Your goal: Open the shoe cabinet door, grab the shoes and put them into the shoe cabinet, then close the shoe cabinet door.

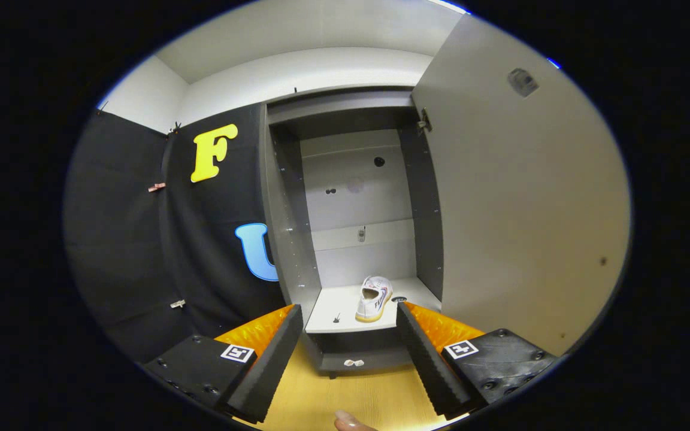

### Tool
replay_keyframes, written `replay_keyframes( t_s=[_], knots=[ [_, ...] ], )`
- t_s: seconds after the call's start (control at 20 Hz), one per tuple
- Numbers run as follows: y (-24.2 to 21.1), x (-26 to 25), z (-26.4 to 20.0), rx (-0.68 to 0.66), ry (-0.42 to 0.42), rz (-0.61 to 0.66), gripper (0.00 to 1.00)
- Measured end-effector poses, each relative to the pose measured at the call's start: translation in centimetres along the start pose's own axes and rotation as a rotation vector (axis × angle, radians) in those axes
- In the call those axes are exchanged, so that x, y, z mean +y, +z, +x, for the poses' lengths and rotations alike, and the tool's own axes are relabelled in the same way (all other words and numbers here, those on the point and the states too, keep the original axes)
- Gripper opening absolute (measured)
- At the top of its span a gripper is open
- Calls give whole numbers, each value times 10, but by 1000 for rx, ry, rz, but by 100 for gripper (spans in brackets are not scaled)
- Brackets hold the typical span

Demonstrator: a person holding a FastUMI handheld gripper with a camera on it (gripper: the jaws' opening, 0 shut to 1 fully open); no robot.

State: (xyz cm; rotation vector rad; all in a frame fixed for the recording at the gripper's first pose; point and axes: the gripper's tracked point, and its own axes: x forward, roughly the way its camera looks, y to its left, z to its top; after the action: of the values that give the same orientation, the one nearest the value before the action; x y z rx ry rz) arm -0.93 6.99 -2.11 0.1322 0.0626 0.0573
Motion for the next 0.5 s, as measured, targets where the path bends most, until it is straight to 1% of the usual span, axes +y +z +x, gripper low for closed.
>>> replay_keyframes(
  t_s=[0.2,0.5],
  knots=[
    [23,-25,-66,-37,43,13,99],
    [42,-123,-121,-67,72,-31,99]
  ],
)
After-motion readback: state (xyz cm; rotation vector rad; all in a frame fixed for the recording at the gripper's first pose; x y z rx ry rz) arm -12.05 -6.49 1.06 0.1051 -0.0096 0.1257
